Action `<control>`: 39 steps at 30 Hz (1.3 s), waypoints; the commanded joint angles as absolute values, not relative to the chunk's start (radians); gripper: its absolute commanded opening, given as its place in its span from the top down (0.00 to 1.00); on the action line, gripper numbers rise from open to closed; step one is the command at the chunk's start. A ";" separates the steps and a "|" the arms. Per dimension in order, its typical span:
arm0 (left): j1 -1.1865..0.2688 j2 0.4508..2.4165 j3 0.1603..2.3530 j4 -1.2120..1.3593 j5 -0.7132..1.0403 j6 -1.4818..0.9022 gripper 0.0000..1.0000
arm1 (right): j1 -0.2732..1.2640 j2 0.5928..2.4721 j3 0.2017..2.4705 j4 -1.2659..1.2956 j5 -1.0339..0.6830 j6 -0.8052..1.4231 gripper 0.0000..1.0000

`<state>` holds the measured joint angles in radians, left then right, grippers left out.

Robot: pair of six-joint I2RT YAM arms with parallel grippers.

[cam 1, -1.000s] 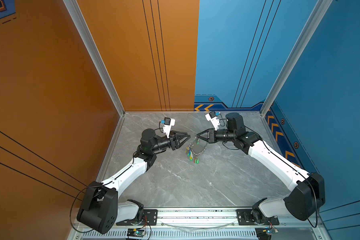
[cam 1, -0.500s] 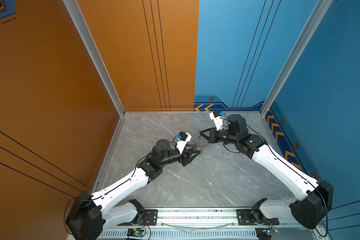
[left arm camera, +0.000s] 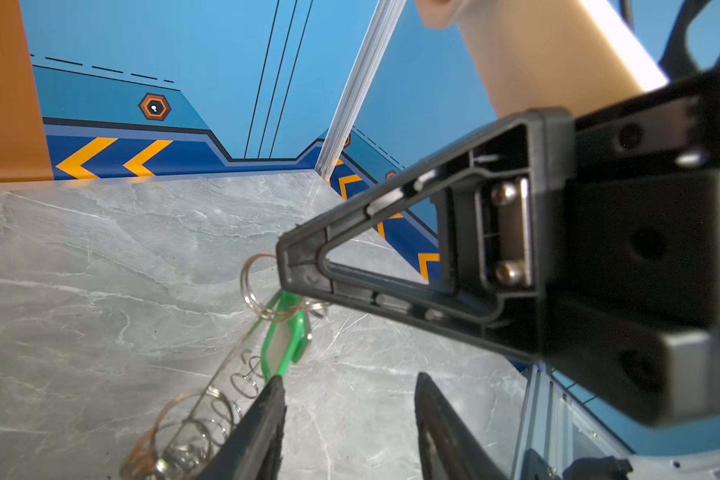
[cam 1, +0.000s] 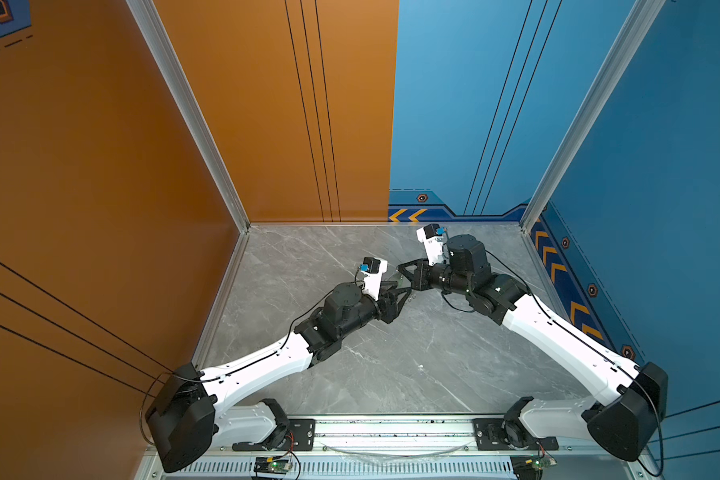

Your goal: Remove the keys from the keyring

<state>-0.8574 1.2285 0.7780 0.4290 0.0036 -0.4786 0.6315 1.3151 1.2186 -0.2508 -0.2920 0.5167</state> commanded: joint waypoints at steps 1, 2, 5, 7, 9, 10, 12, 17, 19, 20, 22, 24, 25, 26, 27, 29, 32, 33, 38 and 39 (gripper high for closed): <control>-0.880 1.246 0.798 0.502 -0.184 -0.540 0.49 | 0.648 1.282 1.218 -0.157 -0.230 0.558 1.00; -0.881 1.257 0.802 0.503 -0.215 -0.551 0.49 | 0.654 1.283 1.217 -0.151 -0.224 0.565 1.00; -0.882 1.287 0.824 0.508 -0.261 -0.555 0.49 | 0.667 1.280 1.222 -0.148 -0.205 0.578 1.00; -0.887 1.306 0.842 0.514 -0.290 -0.551 0.49 | 0.672 1.278 1.220 -0.141 -0.201 0.592 1.00; -0.895 1.327 0.860 0.524 -0.323 -0.544 0.50 | 0.673 1.277 1.212 -0.118 -0.208 0.614 1.00; -0.897 1.336 0.865 0.534 -0.334 -0.538 0.51 | 0.675 1.277 1.208 -0.109 -0.210 0.622 1.00; -0.902 1.355 0.873 0.568 -0.346 -0.528 0.51 | 0.677 1.278 1.203 -0.099 -0.206 0.634 1.00; -0.925 1.381 0.871 0.643 -0.341 -0.486 0.51 | 0.667 1.289 1.198 -0.078 -0.207 0.663 1.00; -0.935 1.375 0.863 0.654 -0.359 -0.469 0.52 | 0.661 1.294 1.199 -0.070 -0.216 0.671 1.00; -0.941 1.369 0.857 0.658 -0.375 -0.459 0.54 | 0.658 1.296 1.198 -0.068 -0.221 0.674 1.00; -0.941 1.354 0.840 0.672 -0.405 -0.445 0.57 | 0.658 1.296 1.199 -0.066 -0.224 0.677 1.00; -0.942 1.340 0.823 0.682 -0.430 -0.429 0.64 | 0.657 1.296 1.199 -0.071 -0.225 0.676 1.00; -0.942 1.332 0.818 0.683 -0.434 -0.420 0.67 | 0.656 1.297 1.195 -0.073 -0.227 0.676 1.00; -0.941 1.324 0.814 0.683 -0.432 -0.411 0.69 | 0.653 1.297 1.192 -0.073 -0.226 0.676 1.00; -0.941 1.319 0.811 0.682 -0.429 -0.404 0.70 | 0.651 1.297 1.190 -0.075 -0.226 0.676 1.00; -0.942 1.309 0.805 0.681 -0.428 -0.399 0.71 | 0.643 1.295 1.183 -0.077 -0.229 0.677 1.00; -0.941 1.299 0.788 0.681 -0.433 -0.391 0.78 | 0.636 1.282 1.176 -0.077 -0.224 0.680 1.00; -0.942 1.297 0.784 0.681 -0.434 -0.389 0.80 | 0.634 1.278 1.174 -0.078 -0.222 0.679 1.00; -0.936 1.303 0.773 0.680 -0.435 -0.373 0.89 | 0.630 1.264 1.174 -0.077 -0.236 0.683 1.00; -0.933 1.305 0.773 0.681 -0.429 -0.373 0.89 | 0.630 1.264 1.173 -0.074 -0.236 0.684 1.00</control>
